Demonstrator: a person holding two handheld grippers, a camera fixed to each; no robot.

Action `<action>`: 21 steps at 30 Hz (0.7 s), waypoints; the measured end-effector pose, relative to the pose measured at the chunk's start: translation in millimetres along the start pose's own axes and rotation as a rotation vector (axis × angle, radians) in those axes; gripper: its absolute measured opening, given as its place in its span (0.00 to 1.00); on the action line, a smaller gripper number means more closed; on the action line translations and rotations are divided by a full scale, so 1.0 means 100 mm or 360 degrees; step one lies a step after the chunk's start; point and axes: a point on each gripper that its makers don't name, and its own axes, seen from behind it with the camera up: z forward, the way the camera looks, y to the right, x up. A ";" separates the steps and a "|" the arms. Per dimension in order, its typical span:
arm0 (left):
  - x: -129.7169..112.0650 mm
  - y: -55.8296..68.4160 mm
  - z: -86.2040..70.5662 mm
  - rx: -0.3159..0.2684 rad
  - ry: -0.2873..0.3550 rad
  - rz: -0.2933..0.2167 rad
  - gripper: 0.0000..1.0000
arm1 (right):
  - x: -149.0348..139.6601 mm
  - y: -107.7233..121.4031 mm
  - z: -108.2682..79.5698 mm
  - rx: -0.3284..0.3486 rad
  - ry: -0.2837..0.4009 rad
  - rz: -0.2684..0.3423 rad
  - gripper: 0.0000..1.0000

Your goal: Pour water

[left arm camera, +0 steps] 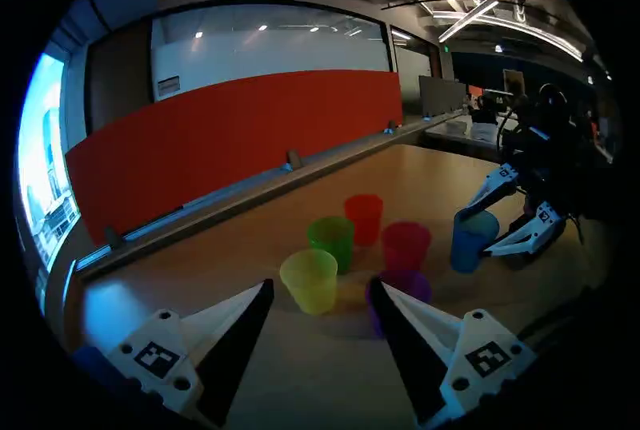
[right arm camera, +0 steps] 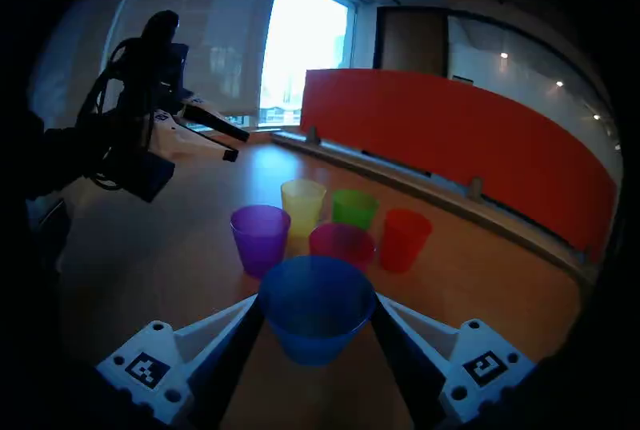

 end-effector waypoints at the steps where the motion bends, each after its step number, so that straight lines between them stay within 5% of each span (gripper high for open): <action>1: 0.01 0.00 0.02 -0.0012 -0.0008 0.0001 0.89 | 0.02 0.00 -0.01 -0.0002 0.0009 0.0004 0.92; 21: 0.14 0.04 0.41 -0.0217 -0.0148 0.0163 0.89 | 0.36 -0.04 -0.15 -0.0061 0.0191 0.0052 0.92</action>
